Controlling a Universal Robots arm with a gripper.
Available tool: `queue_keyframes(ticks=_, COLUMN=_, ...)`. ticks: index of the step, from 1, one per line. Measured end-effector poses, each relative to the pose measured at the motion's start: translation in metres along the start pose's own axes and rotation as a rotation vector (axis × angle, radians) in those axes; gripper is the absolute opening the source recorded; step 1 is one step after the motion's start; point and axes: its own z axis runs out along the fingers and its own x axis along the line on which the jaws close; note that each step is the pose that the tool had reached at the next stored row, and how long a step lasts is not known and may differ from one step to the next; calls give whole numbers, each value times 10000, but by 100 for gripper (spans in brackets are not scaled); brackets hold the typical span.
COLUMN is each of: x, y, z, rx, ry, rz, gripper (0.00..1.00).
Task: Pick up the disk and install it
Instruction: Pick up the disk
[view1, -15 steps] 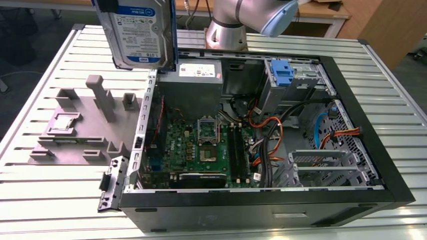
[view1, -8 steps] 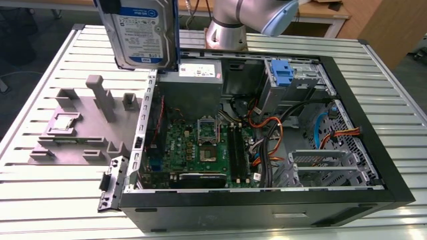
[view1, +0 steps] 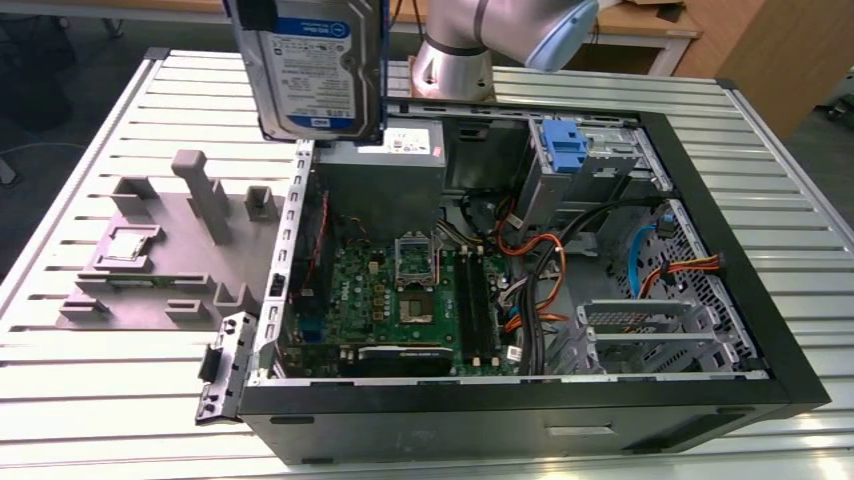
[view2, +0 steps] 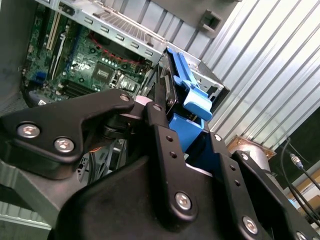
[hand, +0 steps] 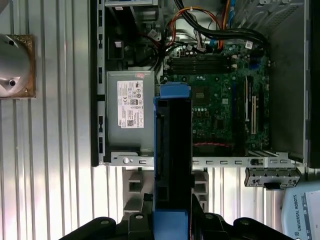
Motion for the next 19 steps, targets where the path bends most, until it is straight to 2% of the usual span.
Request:
queue_keyframes(ticks=2, x=2, y=62, z=-1, rx=1, ry=-1, rz=-2, gripper=37)
queue_keyframes(ticks=4, x=3, y=84, z=-1, rx=1, ry=0, rz=-1, gripper=37)
queue_keyframes(ticks=19, x=4, y=101, z=-2, rx=0, ry=-1, rz=-2, gripper=37)
